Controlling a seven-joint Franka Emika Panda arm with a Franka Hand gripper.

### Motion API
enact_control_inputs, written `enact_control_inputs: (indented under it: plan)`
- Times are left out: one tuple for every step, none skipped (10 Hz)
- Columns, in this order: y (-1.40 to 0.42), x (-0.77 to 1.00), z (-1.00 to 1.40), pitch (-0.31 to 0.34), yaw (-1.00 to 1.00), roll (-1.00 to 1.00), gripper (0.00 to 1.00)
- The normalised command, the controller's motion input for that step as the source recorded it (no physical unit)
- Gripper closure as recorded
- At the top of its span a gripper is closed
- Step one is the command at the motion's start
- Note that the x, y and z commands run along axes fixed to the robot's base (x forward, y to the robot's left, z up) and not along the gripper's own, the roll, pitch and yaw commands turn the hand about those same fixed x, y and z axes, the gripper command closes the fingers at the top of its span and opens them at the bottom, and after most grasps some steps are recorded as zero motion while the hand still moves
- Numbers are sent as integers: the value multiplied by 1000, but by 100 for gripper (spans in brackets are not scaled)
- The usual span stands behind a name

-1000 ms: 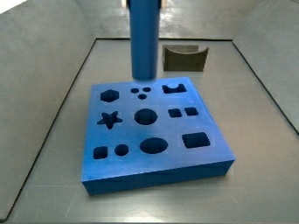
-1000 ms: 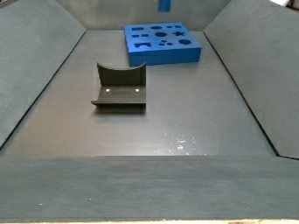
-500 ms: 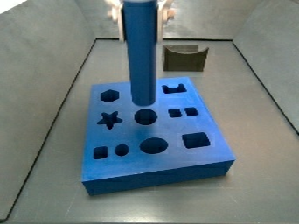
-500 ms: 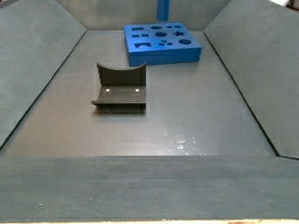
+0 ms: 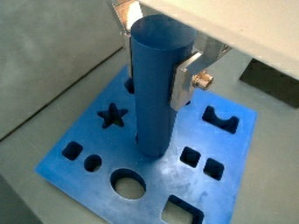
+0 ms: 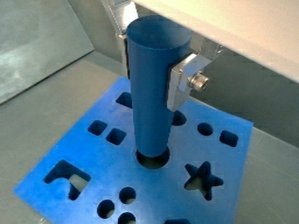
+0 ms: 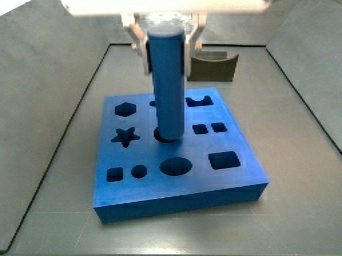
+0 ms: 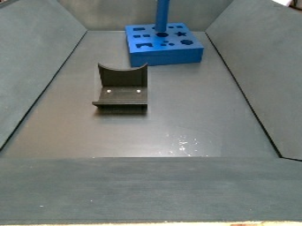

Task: Pick up the round object. Move up. Move to above the board. Insert the round object.
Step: Insert the round object.

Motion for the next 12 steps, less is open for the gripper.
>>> enact_control_inputs:
  plan:
    - [217, 0, -80, 0, -14, 0, 100]
    - [106, 49, 0, 74, -6, -17, 100]
    - [0, 0, 0, 0, 0, 14, 100]
    - [0, 0, -17, 0, 0, 0, 100]
    - [0, -49, -629, -274, 0, 269, 100]
    - [-14, 0, -60, 0, 0, 0, 100]
    - [-100, -54, -489, -149, -54, 171, 100]
    - [-91, -197, -494, -143, -151, 223, 100]
    - [0, -260, -391, -151, -174, 40, 100]
    - [0, 0, 0, 0, 0, 11, 100]
    - [-37, 0, -909, -160, -11, 334, 100]
    - [-77, 71, -1000, -80, -43, 211, 100]
